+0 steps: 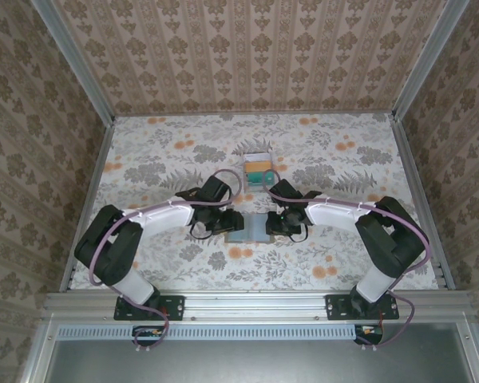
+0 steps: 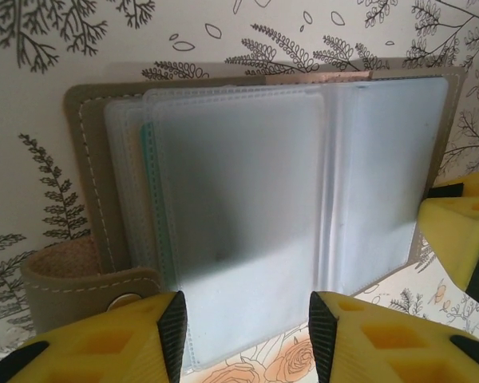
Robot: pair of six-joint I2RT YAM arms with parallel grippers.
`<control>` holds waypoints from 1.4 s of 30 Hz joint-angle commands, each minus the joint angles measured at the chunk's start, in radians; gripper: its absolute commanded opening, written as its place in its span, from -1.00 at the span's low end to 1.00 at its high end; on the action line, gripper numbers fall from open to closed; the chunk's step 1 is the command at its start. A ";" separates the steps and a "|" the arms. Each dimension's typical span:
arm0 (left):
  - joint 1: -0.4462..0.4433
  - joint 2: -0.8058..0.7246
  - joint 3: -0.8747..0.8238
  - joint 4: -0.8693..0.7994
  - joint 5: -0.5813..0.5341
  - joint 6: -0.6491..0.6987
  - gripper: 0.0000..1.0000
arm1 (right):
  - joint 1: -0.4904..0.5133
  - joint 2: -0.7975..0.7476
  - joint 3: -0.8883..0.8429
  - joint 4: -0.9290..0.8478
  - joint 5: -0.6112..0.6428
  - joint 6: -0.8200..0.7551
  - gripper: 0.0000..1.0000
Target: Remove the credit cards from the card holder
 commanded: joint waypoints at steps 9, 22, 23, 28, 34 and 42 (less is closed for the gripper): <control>-0.011 0.043 0.029 -0.028 -0.001 0.033 -0.07 | 0.015 0.037 -0.006 0.003 0.000 0.020 -0.52; -0.020 0.077 0.043 0.051 0.116 0.048 0.35 | 0.024 0.057 0.004 0.000 -0.006 0.023 -0.52; -0.020 0.076 0.045 0.053 0.121 0.049 0.40 | 0.024 0.058 0.003 0.000 -0.005 0.023 -0.52; -0.021 0.081 0.057 0.072 0.151 0.056 0.49 | 0.024 0.064 0.008 -0.001 -0.005 0.023 -0.52; -0.022 0.104 0.077 0.078 0.177 0.060 0.51 | 0.024 0.064 0.009 -0.006 -0.004 0.021 -0.52; -0.024 0.097 0.095 0.100 0.209 0.068 0.50 | 0.024 0.067 0.014 -0.008 -0.002 0.020 -0.52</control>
